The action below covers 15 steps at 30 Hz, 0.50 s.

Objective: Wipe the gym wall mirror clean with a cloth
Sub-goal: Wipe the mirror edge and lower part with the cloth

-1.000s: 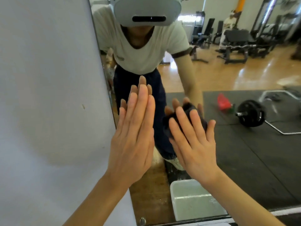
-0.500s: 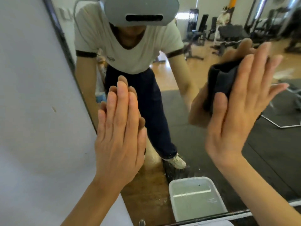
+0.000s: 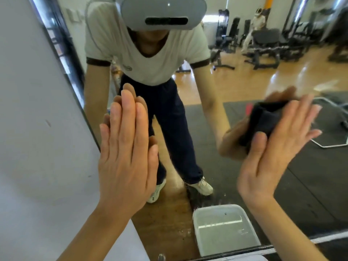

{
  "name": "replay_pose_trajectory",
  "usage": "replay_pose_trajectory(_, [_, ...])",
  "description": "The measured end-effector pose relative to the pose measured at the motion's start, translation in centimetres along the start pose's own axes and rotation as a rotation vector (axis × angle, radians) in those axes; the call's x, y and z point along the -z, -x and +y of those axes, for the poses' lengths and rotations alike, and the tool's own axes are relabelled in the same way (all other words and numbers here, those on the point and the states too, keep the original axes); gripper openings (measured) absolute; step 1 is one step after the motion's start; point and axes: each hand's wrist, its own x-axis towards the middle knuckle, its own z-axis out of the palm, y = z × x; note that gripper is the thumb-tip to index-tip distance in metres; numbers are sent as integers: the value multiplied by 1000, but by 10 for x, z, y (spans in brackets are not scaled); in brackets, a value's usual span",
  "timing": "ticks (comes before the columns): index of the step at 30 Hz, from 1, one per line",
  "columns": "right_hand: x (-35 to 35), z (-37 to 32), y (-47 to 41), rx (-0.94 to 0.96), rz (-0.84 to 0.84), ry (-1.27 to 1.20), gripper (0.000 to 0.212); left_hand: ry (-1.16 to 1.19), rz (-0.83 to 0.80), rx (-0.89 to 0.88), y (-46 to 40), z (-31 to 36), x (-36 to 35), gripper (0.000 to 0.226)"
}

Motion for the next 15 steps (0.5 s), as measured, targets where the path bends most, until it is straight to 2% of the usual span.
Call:
replay_pose_trajectory(2, [-9,-8,0,-210,3,-153,45,-3,4,0,0,1,-1,67])
replay_pose_trajectory(3, [-14,-23,2,-217,-61,-197,42,-7,8,0,0,2,-1,66])
replay_pose_trajectory(4, [-20,-37,9,-168,-140,-127,49,-11,12,1,0,2,-1,65])
replay_pose_trajectory(5, [-24,-52,24,-38,-201,-5,60,-16,16,3,-1,3,-2,65])
replay_pose_trajectory(7, [-23,-60,54,371,-259,145,87,-19,21,6,-2,3,-1,64])
replay_pose_trajectory(8, [-19,-52,59,512,-257,173,89,-17,25,6,-2,4,-1,63])
replay_pose_trajectory(9, [-15,-33,52,590,-237,180,82,-12,30,12,-2,4,-1,60])
replay_pose_trajectory(11, [-2,6,36,506,-205,144,63,8,23,32,-1,4,0,55])
replay_pose_trajectory(13, [13,35,18,251,-160,87,56,28,5,47,-1,4,0,54])
replay_pose_trajectory(15, [16,38,11,-40,-44,47,53,33,-6,54,-1,4,0,56])
